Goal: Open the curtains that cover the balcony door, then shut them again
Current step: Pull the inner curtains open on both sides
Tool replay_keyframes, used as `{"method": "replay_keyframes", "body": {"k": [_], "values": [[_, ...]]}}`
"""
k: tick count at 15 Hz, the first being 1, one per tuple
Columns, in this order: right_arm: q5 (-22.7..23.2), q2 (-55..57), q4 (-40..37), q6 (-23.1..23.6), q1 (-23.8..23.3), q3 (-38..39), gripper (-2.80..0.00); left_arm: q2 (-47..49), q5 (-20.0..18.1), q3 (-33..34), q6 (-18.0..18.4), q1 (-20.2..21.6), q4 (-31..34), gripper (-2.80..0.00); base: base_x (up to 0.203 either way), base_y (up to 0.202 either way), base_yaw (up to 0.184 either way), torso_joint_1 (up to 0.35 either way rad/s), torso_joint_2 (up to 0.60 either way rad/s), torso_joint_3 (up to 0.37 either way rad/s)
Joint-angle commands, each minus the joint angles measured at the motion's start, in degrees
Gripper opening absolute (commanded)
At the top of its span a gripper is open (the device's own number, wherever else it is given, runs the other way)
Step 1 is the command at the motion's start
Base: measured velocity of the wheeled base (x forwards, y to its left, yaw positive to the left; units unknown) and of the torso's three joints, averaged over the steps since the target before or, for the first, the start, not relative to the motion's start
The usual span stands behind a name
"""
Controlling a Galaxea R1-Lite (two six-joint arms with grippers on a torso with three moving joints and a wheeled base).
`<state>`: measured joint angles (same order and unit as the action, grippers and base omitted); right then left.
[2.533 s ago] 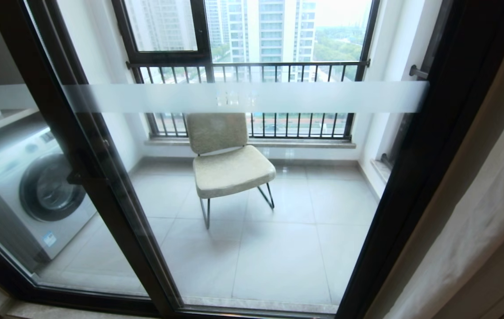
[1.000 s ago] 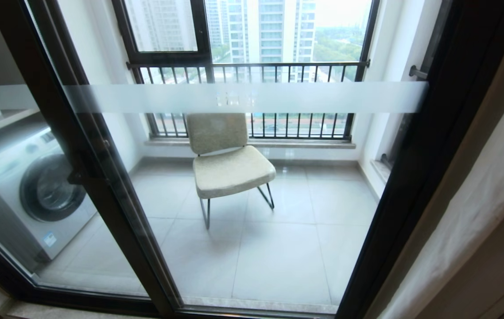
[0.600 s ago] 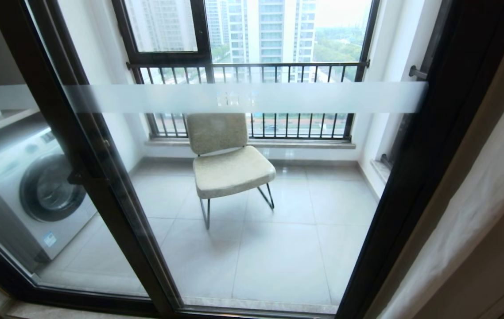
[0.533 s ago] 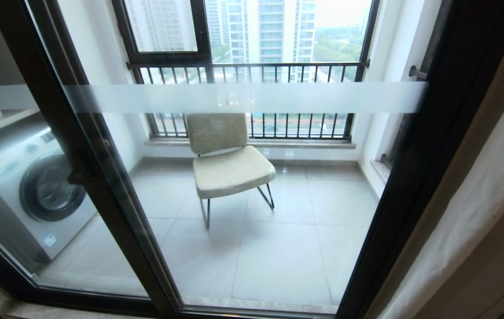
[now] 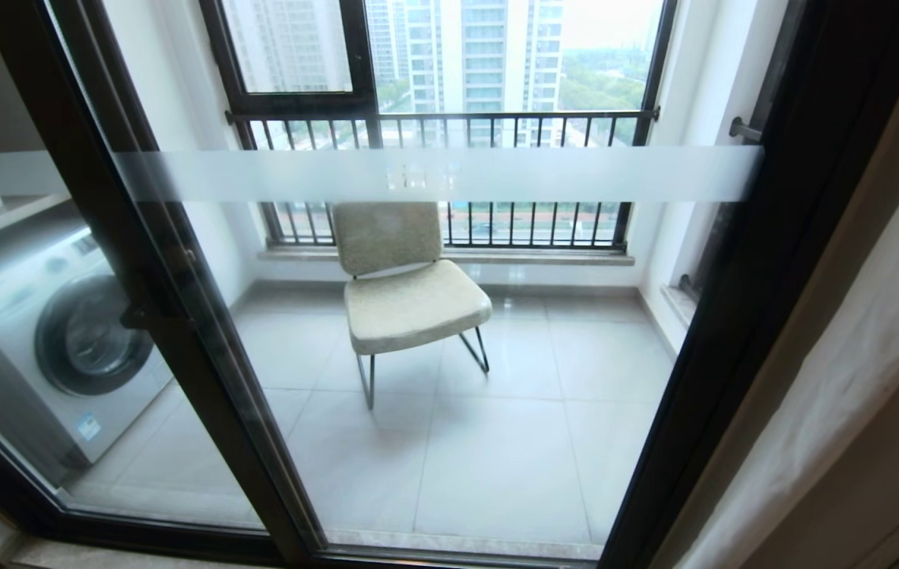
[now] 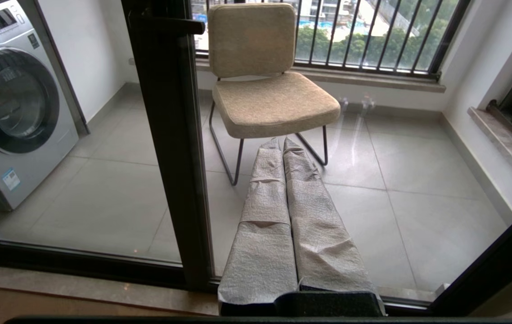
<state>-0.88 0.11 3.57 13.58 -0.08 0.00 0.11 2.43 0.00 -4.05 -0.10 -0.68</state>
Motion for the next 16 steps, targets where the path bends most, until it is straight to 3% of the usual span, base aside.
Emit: {"method": "replay_keyframes", "body": {"k": [1, 5, 7, 9, 12, 16], "values": [[0.0, -0.1, 0.0, 0.1, 0.0, 0.0, -2.8, 0.0, 0.0, 0.0, -0.1, 0.0, 0.0, -2.8, 0.0, 0.0, 0.0, 0.0, 0.0, 0.0], [0.0, -0.1, 0.2, -0.7, 0.0, 0.0, -2.8, 0.0, 0.0, 0.0, -0.1, 0.0, 0.0, -2.8, 0.0, 0.0, 0.0, 0.0, 0.0, 0.0], [1.4, -0.1, -0.2, -5.2, 0.0, 0.0, -2.8, 0.0, 0.0, 0.0, -0.1, 0.0, 0.0, -2.8, 0.0, 0.0, 0.0, 0.0, 0.0, 0.0], [2.9, -0.1, -6.2, -8.3, 0.1, -0.8, -2.8, 0.0, 0.0, 0.0, 0.0, 0.0, 0.0, -2.8, 0.0, 0.0, 0.0, 0.0, 0.0, 0.0], [3.3, -0.1, -5.5, -6.2, 0.1, -0.5, -2.8, 0.0, 0.0, 0.0, -0.1, 0.0, 0.0, -2.8, 0.0, 0.0, 0.0, 0.0, 0.0, 0.0], [3.3, -0.1, -3.7, -7.1, 0.1, 0.0, -2.8, 0.0, 0.0, 0.0, 0.0, 0.0, 0.0, -2.8, 0.0, 0.0, 0.0, 0.0, 0.0, 0.0]]}}
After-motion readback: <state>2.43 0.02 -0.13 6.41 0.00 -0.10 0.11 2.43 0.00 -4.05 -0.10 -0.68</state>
